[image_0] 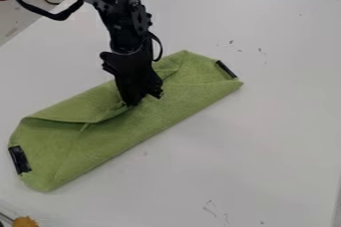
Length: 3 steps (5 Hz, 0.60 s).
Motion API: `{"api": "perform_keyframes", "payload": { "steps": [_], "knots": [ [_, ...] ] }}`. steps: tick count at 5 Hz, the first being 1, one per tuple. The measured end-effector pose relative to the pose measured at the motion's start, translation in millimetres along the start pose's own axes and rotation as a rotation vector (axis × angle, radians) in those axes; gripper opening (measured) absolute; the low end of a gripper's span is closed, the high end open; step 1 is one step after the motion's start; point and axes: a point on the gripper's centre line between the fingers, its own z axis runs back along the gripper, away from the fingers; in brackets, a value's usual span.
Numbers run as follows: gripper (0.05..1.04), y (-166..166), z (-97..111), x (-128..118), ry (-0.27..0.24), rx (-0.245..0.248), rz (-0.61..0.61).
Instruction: Fold the cloth from left to right
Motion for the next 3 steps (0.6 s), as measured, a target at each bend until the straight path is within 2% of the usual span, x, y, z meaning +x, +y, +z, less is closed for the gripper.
{"api": "perform_keyframes", "payload": {
  "steps": [1, 2, 3],
  "knots": [
    [0.537, -4.5, 6.0, 8.1, 0.017, -0.008, -0.02],
    [0.84, -12.3, 11.1, 8.5, 0.061, -0.014, -0.018],
    [1.008, -22.8, 20.1, 5.6, 0.095, -0.005, -0.01]
  ]
}}
